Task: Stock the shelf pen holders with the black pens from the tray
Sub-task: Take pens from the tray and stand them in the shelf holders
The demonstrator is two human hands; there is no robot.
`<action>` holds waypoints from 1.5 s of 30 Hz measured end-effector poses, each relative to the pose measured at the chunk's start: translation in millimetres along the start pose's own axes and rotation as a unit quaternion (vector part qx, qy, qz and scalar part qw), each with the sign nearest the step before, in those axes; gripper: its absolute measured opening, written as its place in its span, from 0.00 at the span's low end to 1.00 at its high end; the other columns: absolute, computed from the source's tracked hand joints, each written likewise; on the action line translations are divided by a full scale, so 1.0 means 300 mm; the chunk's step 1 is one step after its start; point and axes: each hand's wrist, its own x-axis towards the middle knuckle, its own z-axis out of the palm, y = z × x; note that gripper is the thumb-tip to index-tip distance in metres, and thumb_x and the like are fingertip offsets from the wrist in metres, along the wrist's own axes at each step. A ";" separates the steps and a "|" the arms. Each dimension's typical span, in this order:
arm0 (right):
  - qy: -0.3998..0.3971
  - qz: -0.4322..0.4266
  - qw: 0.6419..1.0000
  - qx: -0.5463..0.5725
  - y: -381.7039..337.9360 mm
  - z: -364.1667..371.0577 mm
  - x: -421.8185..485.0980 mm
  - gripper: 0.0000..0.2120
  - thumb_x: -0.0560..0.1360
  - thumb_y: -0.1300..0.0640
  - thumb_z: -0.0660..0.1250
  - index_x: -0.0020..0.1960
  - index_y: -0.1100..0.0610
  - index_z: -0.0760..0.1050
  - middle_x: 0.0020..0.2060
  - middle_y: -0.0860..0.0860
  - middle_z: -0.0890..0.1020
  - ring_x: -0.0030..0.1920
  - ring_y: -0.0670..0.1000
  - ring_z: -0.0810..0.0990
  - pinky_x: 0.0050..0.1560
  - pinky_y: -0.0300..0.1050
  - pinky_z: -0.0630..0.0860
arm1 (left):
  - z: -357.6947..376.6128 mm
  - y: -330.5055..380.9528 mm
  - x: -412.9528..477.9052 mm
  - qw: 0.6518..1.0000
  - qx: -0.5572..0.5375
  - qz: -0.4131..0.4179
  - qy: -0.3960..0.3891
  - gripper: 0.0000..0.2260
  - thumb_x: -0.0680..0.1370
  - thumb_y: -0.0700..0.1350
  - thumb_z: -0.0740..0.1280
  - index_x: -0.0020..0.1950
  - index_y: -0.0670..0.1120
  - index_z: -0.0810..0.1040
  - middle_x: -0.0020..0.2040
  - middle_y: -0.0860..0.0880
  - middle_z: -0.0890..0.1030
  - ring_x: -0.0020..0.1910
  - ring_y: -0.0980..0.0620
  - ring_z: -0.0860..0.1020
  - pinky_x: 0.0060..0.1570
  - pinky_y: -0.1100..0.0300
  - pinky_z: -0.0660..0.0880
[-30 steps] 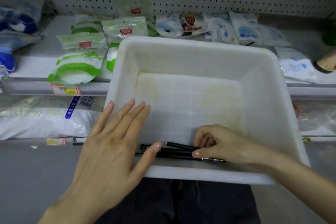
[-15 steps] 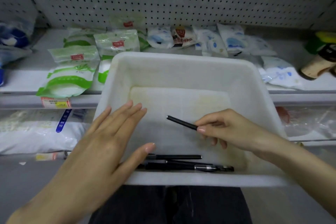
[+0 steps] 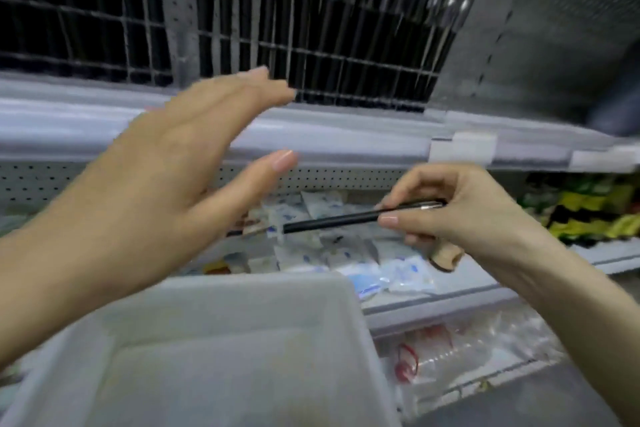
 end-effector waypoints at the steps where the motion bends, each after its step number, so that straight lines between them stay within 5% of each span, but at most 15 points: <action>1: 0.019 -0.025 0.999 0.010 -0.031 -0.037 0.024 0.05 0.63 0.66 0.75 0.34 0.62 0.79 0.30 0.58 0.82 0.25 0.45 0.76 0.25 0.34 0.72 | 0.003 -0.012 0.060 1.000 -0.001 0.004 -0.025 0.50 0.63 0.79 0.53 0.74 0.47 0.67 0.73 0.56 0.63 0.72 0.55 0.62 0.73 0.53 0.56; 3: 0.032 -0.050 0.997 0.046 -0.062 -0.067 0.055 0.05 0.63 0.61 0.74 0.36 0.62 0.81 0.30 0.56 0.82 0.29 0.44 0.78 0.30 0.33 0.74 | 0.019 -0.033 0.141 0.999 0.003 0.029 -0.026 0.47 0.64 0.81 0.48 0.74 0.53 0.66 0.74 0.58 0.62 0.73 0.55 0.60 0.73 0.49 0.57; 6: 0.046 -0.099 0.992 0.063 -0.115 -0.146 0.104 0.10 0.63 0.56 0.71 0.41 0.60 0.83 0.30 0.51 0.82 0.31 0.43 0.79 0.32 0.31 0.73 | 0.028 -0.003 0.164 0.987 0.021 0.154 0.030 0.23 0.76 0.72 0.47 0.70 0.71 0.58 0.71 0.71 0.60 0.74 0.61 0.60 0.69 0.48 0.62; 8: 0.061 -0.135 0.987 0.063 -0.153 -0.194 0.136 0.10 0.62 0.56 0.71 0.44 0.57 0.82 0.33 0.52 0.83 0.33 0.44 0.80 0.34 0.33 0.74 | 0.034 0.002 0.161 0.984 0.018 0.164 0.060 0.20 0.78 0.70 0.49 0.69 0.73 0.57 0.71 0.70 0.62 0.73 0.61 0.60 0.68 0.48 0.64; 11: 0.129 -0.173 0.971 0.105 -0.202 -0.262 0.196 0.17 0.64 0.59 0.73 0.51 0.56 0.76 0.37 0.53 0.84 0.35 0.46 0.81 0.36 0.35 0.75 | 0.041 -0.010 0.230 0.991 -0.010 0.136 -0.002 0.18 0.77 0.72 0.44 0.66 0.77 0.59 0.68 0.75 0.62 0.73 0.62 0.60 0.69 0.44 0.65; 15: 0.247 -0.247 0.931 0.107 -0.252 -0.320 0.276 0.17 0.72 0.63 0.71 0.58 0.56 0.68 0.41 0.55 0.85 0.35 0.45 0.80 0.36 0.35 0.74 | 0.089 0.002 0.200 0.991 0.063 0.121 0.018 0.25 0.80 0.68 0.45 0.68 0.60 0.70 0.70 0.62 0.69 0.71 0.60 0.65 0.67 0.49 0.67; 19: 0.288 -0.307 0.903 0.083 -0.263 -0.327 0.344 0.15 0.75 0.66 0.67 0.58 0.56 0.65 0.38 0.54 0.83 0.31 0.44 0.79 0.33 0.34 0.73 | 0.103 0.049 0.160 0.981 0.134 0.137 0.042 0.24 0.82 0.61 0.48 0.67 0.51 0.74 0.67 0.56 0.73 0.69 0.59 0.66 0.70 0.57 0.55; 27: 0.238 -0.329 0.912 0.054 -0.233 -0.286 0.441 0.15 0.76 0.65 0.67 0.56 0.55 0.65 0.40 0.61 0.81 0.31 0.47 0.80 0.32 0.37 0.74 | 0.108 0.042 0.170 0.976 0.160 0.136 0.058 0.23 0.82 0.60 0.48 0.67 0.50 0.74 0.67 0.55 0.74 0.69 0.58 0.67 0.71 0.58 0.53; 45: 0.180 -0.319 0.930 -0.035 -0.210 -0.284 0.497 0.16 0.74 0.63 0.70 0.57 0.53 0.69 0.34 0.54 0.81 0.32 0.50 0.82 0.33 0.38 0.75 | 0.120 0.042 0.170 0.975 0.174 0.129 0.051 0.25 0.79 0.63 0.53 0.68 0.50 0.73 0.67 0.55 0.73 0.66 0.58 0.68 0.69 0.54 0.56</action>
